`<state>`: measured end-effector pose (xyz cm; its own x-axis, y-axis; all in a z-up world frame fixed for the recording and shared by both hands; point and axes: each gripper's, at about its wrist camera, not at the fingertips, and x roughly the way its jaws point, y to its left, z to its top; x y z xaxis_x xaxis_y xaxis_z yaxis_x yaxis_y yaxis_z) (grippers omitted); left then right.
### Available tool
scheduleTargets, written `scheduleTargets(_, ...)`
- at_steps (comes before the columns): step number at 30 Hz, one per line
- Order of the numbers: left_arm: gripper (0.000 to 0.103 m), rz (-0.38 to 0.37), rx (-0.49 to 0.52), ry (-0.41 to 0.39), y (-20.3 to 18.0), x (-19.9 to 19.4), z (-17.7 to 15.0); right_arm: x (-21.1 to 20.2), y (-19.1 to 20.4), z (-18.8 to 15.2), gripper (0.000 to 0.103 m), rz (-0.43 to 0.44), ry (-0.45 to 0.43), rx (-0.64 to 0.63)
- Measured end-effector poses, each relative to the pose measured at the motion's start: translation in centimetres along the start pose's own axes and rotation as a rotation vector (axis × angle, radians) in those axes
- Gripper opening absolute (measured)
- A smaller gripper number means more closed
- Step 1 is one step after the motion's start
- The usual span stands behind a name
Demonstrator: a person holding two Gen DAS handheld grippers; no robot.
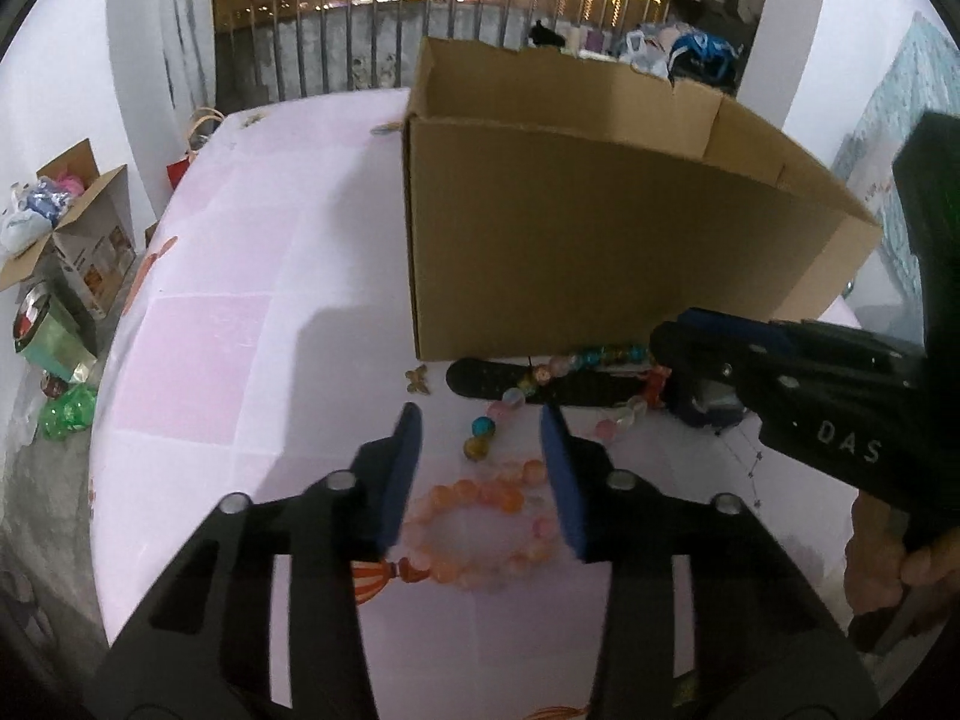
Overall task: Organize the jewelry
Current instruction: 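Move both grippers toward the multicolour beaded necklace beside the box, then close the right gripper on the beaded necklace while the left gripper grasps it too, then lift the beaded necklace with both grippers and carry it over the box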
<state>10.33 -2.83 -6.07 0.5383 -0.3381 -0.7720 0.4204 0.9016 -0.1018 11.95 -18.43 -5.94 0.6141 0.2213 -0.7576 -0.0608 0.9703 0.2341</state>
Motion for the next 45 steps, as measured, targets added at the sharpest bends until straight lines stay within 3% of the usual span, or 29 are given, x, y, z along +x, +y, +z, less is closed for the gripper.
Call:
scheduleTargets(2, 0.029, 0.004, 0.010, 0.024, 0.1, 0.5, 0.1, 0.7, 0.0, 0.0, 0.018, 0.000, 0.043, 0.000)
scheduleTargets(9, 0.027, 0.024, 0.021, 0.082, 0.1, 2.2, 0.2, 1.6, -0.5, 0.4, 0.017, -0.015, 0.130, -0.006)
scheduleTargets(11, 0.022, 0.034, 0.025, 0.105, 0.2, 2.8, 0.3, 1.8, -0.5, 0.5, 0.017, -0.009, 0.151, -0.015)
scheduleTargets(19, 0.011, 0.094, 0.045, 0.116, -0.1, 3.3, 0.7, 2.6, -0.3, 0.5, 0.017, 0.035, 0.205, -0.063)
scheduleTargets(32, 0.008, 0.190, 0.028, 0.029, -1.5, 0.8, 1.8, 1.9, -0.5, 0.4, 0.010, 0.168, 0.145, -0.129)
scheduleTargets(39, 0.008, 0.205, -0.003, -0.028, -2.6, -1.6, 2.5, -0.3, -0.2, 0.7, 0.010, 0.211, 0.081, -0.177)
scheduleTargets(45, 0.008, 0.167, -0.049, -0.096, -3.9, -6.0, 2.8, -4.6, 0.4, 1.1, 0.010, 0.225, -0.002, -0.232)
